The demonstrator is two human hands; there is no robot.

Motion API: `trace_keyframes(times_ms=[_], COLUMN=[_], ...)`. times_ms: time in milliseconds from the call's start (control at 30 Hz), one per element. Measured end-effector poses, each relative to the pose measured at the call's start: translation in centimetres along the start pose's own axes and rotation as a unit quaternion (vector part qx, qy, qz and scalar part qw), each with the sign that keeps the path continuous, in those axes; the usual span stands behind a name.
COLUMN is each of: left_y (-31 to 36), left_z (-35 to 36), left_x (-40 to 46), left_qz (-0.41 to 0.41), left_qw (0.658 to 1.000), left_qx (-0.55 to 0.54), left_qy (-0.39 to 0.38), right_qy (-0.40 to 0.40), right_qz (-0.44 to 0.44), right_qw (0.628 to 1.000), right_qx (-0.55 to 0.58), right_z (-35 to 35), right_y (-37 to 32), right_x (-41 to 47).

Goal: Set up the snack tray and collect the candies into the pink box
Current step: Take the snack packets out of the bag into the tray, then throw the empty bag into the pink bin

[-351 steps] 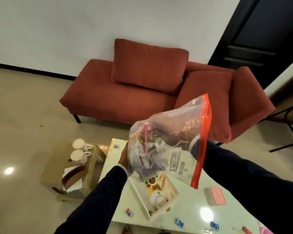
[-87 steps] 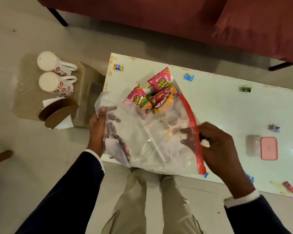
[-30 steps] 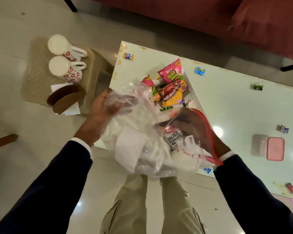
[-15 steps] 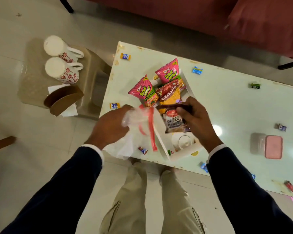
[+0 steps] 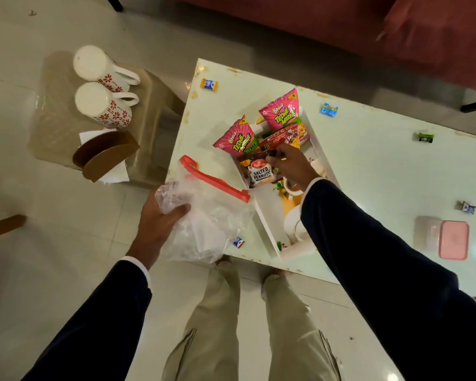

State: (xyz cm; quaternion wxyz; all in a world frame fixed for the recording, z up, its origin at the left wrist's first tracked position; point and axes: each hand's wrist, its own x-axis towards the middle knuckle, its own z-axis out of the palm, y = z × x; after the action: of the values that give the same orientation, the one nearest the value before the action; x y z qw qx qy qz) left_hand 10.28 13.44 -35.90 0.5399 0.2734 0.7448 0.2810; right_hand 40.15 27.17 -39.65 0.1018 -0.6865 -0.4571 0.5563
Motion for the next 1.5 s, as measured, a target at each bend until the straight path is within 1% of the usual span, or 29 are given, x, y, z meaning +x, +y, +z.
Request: trace_keyframes(times_ms=[133,200,233,267,367,433,467,500,533,600,700,800,900,1000,1067,1100,1167,1200,1233,1267,1300,1333,1367,1400,1433,1467,1500], left_y=[0.3,1.0,1.4,2.0,4.4,6.2,7.3,8.2,9.2,11.1,14.0,16.3,17.6,17.5,17.0,16.7,16.3,16.0,15.9,15.7,15.4,15.0,14.6,14.3,14.0,13.5,13.2], left_z=[0.0,-0.2,-0.3,-0.3,-0.1,0.3,0.6,1.0,1.4,2.3,3.5,4.0,4.9,7.2,9.1,10.5,13.4,15.1,16.6,18.3,20.2,22.2,24.5,26.3,28.3,30.3,32.0], left_x=[-0.6,-0.9,-1.2,-1.7,-4.3,-6.2,-7.3,-8.2,-9.2,-10.9,-13.4,-15.2,-17.3,-19.6,-21.5,-22.9,-26.2,-28.0,-29.7,-31.9,-34.0,-36.2,-38.3,-39.9,-41.6,-43.3,-44.7], left_qz=[0.026,0.042,0.051,0.066,0.117,0.147,0.159,0.168,0.176,0.192,0.221,0.211,0.174,0.148,0.130,0.120,0.108,0.108,0.109,0.106,0.099,0.097,0.106,0.123,0.142,0.156,0.172], left_qw=[1.000,0.999,0.998,0.996,0.989,0.981,0.975,0.968,0.961,0.941,0.918,0.926,0.950,0.967,0.972,0.972,0.960,0.948,0.932,0.915,0.901,0.890,0.881,0.873,0.865,0.860,0.856], left_qx=[-0.013,0.002,0.017,0.033,0.067,0.093,0.108,0.116,0.119,0.127,0.111,0.050,0.018,0.039,0.049,0.041,-0.013,-0.042,-0.067,-0.079,-0.083,-0.069,-0.047,-0.022,0.003,0.022,0.035], left_qy=[0.011,-0.007,-0.024,-0.041,-0.058,-0.088,-0.113,-0.143,-0.179,-0.248,-0.310,-0.310,-0.259,-0.204,-0.190,-0.199,-0.257,-0.295,-0.340,-0.382,-0.415,-0.439,-0.458,-0.471,-0.481,-0.486,-0.486], right_qy=[0.126,0.149,0.136,0.104,-0.055,-0.152,-0.180,-0.190,-0.181,-0.128,-0.043,0.040,0.087,0.148,0.169,0.181,0.186,0.177,0.170,0.158,0.160,0.180,0.217,0.268,0.320,0.346,0.342], right_qz=[-0.010,0.011,0.020,0.024,0.034,0.029,0.023,0.012,-0.004,-0.038,-0.069,-0.043,-0.053,-0.066,-0.056,-0.043,-0.026,-0.024,-0.019,-0.017,-0.011,-0.001,0.004,0.000,-0.024,-0.062,-0.104], right_qw=[0.989,0.981,0.979,0.978,0.976,0.962,0.956,0.954,0.957,0.958,0.953,0.943,0.929,0.895,0.877,0.863,0.815,0.786,0.771,0.776,0.806,0.853,0.898,0.926,0.932,0.930,0.931], right_qx=[0.081,0.127,0.153,0.177,0.208,0.225,0.232,0.231,0.227,0.252,0.291,0.328,0.355,0.416,0.447,0.470,0.549,0.592,0.613,0.611,0.569,0.490,0.383,0.267,0.166,0.102,0.077], right_z=[0.1,-0.5,-0.6,-0.8,-0.9,-0.8,-0.6,-0.3,0.2,1.0,0.4,-2.5,-6.3,-9.9,-11.7,-12.5,-14.0,-14.9,-15.5,-16.2,-16.8,-17.3,-17.8,-18.1,-18.5,-19.0,-19.6], right_y=[-0.4,-0.3,-0.3,-0.5,-1.6,-2.5,-3.2,-3.9,-4.7,-6.1,-7.4,-6.2,-3.6,0.1,3.0,4.8,8.5,10.1,11.5,12.9,14.1,15.6,17.0,17.9,18.9,19.9,21.0], right_x=[-1.7,-4.2,-5.8,-7.7,-14.3,-18.5,-20.3,-21.9,-23.3,-25.2,-28.0,-30.2,-33.5,-38.0,-40.7,-42.2,-44.7,-46.3,-47.4,-48.9,-50.4,-51.9,-53.3,-54.1,-55.3,-56.6,-57.7])
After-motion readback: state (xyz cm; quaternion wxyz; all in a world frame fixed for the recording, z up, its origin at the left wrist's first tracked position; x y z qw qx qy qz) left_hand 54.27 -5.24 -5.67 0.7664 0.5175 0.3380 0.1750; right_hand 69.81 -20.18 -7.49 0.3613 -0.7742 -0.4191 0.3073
